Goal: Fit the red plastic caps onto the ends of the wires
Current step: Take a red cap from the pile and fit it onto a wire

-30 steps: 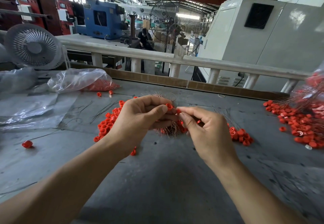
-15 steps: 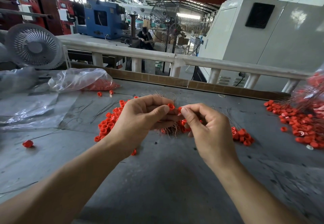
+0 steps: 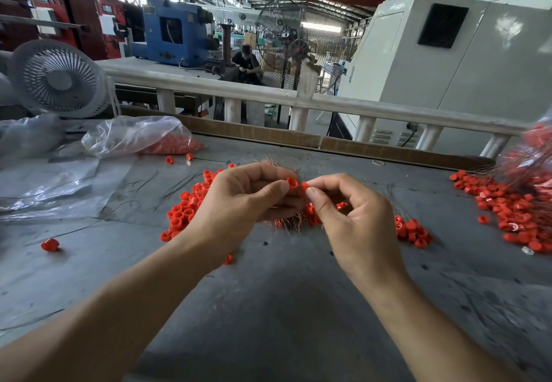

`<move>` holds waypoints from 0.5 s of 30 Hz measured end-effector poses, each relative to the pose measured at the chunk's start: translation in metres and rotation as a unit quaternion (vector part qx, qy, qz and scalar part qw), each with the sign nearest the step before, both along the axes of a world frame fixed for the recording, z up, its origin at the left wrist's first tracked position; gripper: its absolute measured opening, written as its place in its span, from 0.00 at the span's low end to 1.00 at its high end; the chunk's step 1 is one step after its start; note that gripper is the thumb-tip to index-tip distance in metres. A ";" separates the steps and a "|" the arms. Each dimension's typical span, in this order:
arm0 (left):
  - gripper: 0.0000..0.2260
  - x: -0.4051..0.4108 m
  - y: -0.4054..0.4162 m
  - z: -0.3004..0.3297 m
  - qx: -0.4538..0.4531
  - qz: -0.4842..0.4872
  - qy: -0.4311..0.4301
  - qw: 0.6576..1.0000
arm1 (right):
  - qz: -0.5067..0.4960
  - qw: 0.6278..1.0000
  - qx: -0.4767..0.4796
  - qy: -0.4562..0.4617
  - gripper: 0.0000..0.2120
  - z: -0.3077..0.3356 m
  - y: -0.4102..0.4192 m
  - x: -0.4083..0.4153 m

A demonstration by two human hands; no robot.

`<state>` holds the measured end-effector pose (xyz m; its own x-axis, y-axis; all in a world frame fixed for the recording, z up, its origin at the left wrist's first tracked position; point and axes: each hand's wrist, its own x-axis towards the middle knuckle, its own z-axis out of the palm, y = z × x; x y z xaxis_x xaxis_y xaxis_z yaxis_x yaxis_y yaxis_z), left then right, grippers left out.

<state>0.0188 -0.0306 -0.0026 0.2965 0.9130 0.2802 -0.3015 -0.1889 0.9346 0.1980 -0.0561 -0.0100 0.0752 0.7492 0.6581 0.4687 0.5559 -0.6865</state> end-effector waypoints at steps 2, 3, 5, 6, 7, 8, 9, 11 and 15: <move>0.09 0.000 -0.001 0.000 0.003 -0.001 0.008 1.000 | 0.002 1.000 -0.001 -0.002 0.04 0.000 -0.001 -0.001; 0.09 0.000 -0.001 0.000 0.004 -0.001 0.010 1.000 | 0.003 1.000 -0.001 -0.002 0.04 0.001 -0.001 -0.001; 0.10 0.000 -0.001 0.001 0.004 0.000 0.015 1.000 | 0.003 1.000 0.000 0.000 0.04 0.001 -0.001 -0.001; 0.09 0.000 -0.001 0.001 0.004 0.001 0.018 1.000 | 0.002 1.000 0.001 0.000 0.04 0.001 -0.001 -0.002; 0.08 -0.001 -0.001 0.000 0.005 0.001 0.022 1.000 | 0.000 1.000 0.002 0.000 0.04 0.001 -0.002 -0.002; 0.07 0.000 -0.001 0.000 0.007 0.002 0.027 1.000 | -0.003 1.000 0.004 0.000 0.03 0.001 -0.002 -0.002; 0.07 0.000 -0.001 -0.001 0.010 0.005 0.035 0.999 | -0.008 1.000 0.007 0.000 0.03 0.001 -0.002 -0.002; 0.07 0.000 0.000 -0.002 0.015 0.012 0.056 0.998 | -0.019 1.000 0.023 -0.009 0.03 0.002 -0.002 -0.002; 0.07 0.001 0.001 -0.003 0.020 0.018 0.088 0.996 | -0.035 0.993 0.077 -0.081 0.02 0.004 -0.002 -0.002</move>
<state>0.0198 -0.0300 -0.0054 0.3109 0.9135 0.2623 -0.1260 -0.2340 0.9640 0.1963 -0.0577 -0.0056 0.0071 0.6351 0.7724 0.6075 0.6108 -0.5078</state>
